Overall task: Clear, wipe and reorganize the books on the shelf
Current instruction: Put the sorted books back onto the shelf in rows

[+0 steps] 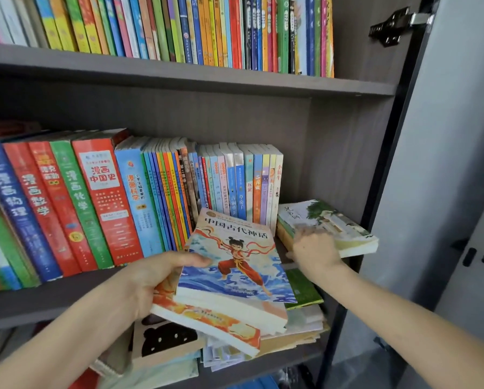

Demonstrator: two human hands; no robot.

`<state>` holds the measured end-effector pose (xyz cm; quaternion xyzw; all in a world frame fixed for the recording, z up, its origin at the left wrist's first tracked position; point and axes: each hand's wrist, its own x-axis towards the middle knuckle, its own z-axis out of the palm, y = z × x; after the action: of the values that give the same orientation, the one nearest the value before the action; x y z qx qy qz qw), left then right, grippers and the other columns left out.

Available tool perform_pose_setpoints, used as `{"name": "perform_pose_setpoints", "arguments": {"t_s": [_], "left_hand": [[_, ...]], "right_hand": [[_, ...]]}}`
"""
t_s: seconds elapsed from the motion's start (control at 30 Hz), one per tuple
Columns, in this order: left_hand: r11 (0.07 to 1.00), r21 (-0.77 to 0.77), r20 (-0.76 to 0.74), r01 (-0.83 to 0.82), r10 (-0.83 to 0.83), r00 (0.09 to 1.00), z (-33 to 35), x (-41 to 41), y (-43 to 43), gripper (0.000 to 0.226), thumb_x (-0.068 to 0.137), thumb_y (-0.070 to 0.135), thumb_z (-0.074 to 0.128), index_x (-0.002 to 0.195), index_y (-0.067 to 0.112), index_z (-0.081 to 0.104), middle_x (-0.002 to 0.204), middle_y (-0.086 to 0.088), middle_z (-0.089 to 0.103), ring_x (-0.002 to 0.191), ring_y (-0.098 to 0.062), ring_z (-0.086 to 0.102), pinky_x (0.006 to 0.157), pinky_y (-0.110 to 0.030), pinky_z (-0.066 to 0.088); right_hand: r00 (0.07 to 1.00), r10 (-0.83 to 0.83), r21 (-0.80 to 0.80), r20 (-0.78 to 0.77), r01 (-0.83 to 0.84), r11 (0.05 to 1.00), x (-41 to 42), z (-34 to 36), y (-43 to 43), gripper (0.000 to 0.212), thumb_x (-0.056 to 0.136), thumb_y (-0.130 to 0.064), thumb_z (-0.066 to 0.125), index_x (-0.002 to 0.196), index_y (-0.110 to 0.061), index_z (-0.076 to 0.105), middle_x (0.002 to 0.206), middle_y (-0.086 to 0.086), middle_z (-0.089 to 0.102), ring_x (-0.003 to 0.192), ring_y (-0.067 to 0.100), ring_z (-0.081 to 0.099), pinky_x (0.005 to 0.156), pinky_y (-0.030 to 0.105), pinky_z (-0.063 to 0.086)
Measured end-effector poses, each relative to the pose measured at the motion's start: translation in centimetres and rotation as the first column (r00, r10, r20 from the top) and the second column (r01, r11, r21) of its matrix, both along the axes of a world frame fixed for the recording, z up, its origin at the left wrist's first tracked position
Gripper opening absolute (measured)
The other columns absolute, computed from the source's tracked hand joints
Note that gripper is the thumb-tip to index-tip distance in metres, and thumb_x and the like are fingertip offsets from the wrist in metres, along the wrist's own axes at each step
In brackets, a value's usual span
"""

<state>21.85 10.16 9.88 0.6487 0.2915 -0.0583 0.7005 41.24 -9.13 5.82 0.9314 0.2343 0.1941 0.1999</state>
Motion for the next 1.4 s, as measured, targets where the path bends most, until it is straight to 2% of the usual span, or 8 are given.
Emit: {"name": "perform_pose_setpoints", "arguments": {"t_s": [0.1, 0.3, 0.43, 0.67, 0.9, 1.13, 1.27, 1.4], "left_hand": [[0.999, 0.015, -0.03, -0.032, 0.032, 0.999, 0.4, 0.2, -0.1, 0.049, 0.049, 0.017, 0.081, 0.093, -0.001, 0.068, 0.079, -0.023, 0.072, 0.05, -0.03, 0.067, 0.045, -0.037, 0.057], [0.999, 0.033, -0.044, -0.036, 0.038, 0.998, 0.8, -0.2, -0.3, 0.045, 0.05, 0.015, 0.081, 0.09, -0.002, 0.068, 0.079, -0.023, 0.072, 0.05, -0.031, 0.068, 0.046, -0.04, 0.056], [0.999, 0.026, -0.046, -0.028, 0.029, 0.998, 0.8, -0.4, -0.4, 0.034, 0.054, 0.014, 0.079, 0.081, -0.002, 0.068, 0.074, -0.023, 0.071, 0.047, -0.029, 0.066, 0.044, -0.039, 0.055], [0.999, 0.032, -0.068, -0.034, 0.036, 0.997, 0.8, -0.3, -0.2, 0.021, 0.066, 0.014, 0.08, 0.078, 0.001, 0.068, 0.07, -0.02, 0.071, 0.045, -0.027, 0.066, 0.044, -0.038, 0.055], [1.0, 0.03, -0.034, -0.006, 0.007, 0.999, 1.5, 0.3, 0.2, 0.016, 0.071, 0.014, 0.078, 0.075, 0.004, 0.068, 0.066, -0.017, 0.071, 0.045, -0.025, 0.065, 0.045, -0.037, 0.055], [0.999, 0.032, -0.022, 0.004, -0.003, 1.0, 0.8, 0.1, 0.4, 0.023, 0.069, 0.017, 0.08, 0.084, 0.006, 0.067, 0.073, -0.016, 0.073, 0.052, -0.026, 0.067, 0.055, -0.04, 0.057], [1.0, 0.016, 0.0, -0.003, 0.003, 1.0, 0.7, 0.1, 0.2, 0.034, 0.061, 0.015, 0.081, 0.09, 0.003, 0.067, 0.072, -0.017, 0.072, 0.05, -0.027, 0.067, 0.051, -0.04, 0.057], [1.0, 0.009, -0.004, 0.003, -0.003, 1.0, 0.7, 0.2, 0.2, 0.046, 0.058, 0.015, 0.081, 0.1, 0.0, 0.067, 0.078, -0.02, 0.073, 0.053, -0.029, 0.068, 0.053, -0.043, 0.057]], "right_hand": [[0.995, -0.047, -0.055, 0.088, 0.052, 0.997, 0.2, -1.3, 0.7, 0.09, 0.079, -0.066, 0.057, 0.134, 0.003, 0.033, 0.127, 0.022, 0.052, 0.112, 0.035, 0.055, 0.092, 0.047, 0.044], [0.998, -0.057, -0.293, 0.005, 0.056, 0.954, 2.9, 0.7, 3.5, 0.081, 0.079, -0.026, 0.074, 0.141, -0.004, 0.028, 0.125, 0.018, 0.05, 0.107, 0.038, 0.058, 0.081, 0.048, 0.053], [0.997, -0.025, -0.213, -0.068, 0.01, 0.977, 3.7, 0.8, 3.0, 0.082, 0.079, -0.014, 0.072, 0.147, -0.012, 0.025, 0.121, 0.017, 0.05, 0.105, 0.035, 0.057, 0.077, 0.042, 0.054], [0.967, -0.187, -0.282, 0.175, 0.231, 0.931, 2.5, 0.9, 3.9, 0.074, 0.092, -0.015, 0.055, 0.15, -0.007, 0.01, 0.134, 0.029, 0.042, 0.114, 0.047, 0.052, 0.088, 0.058, 0.047], [0.95, -0.223, -0.317, 0.217, 0.285, 0.905, 3.9, 0.8, 5.9, 0.061, 0.09, -0.017, 0.052, 0.137, 0.009, 0.024, 0.116, 0.027, 0.056, 0.092, 0.037, 0.064, 0.064, 0.042, 0.058], [0.975, -0.21, 0.178, -0.073, 0.22, 0.959, 2.2, 6.9, 3.2, 0.054, 0.077, -0.032, 0.071, 0.12, -0.006, 0.05, 0.113, 0.007, 0.06, 0.101, 0.029, 0.063, 0.076, 0.033, 0.054], [0.921, -0.105, 0.686, -0.376, 0.353, 0.637, 2.2, 10.9, -3.7, 0.034, 0.066, -0.037, 0.072, 0.081, -0.01, 0.058, 0.075, 0.003, 0.06, 0.07, 0.021, 0.06, 0.061, 0.027, 0.048], [0.831, 0.144, 0.838, -0.537, 0.506, 0.204, 0.9, 10.0, -6.5, 0.033, 0.069, -0.02, 0.078, 0.072, -0.009, 0.047, 0.069, 0.007, 0.054, 0.062, 0.02, 0.054, 0.072, 0.037, 0.053]]}}
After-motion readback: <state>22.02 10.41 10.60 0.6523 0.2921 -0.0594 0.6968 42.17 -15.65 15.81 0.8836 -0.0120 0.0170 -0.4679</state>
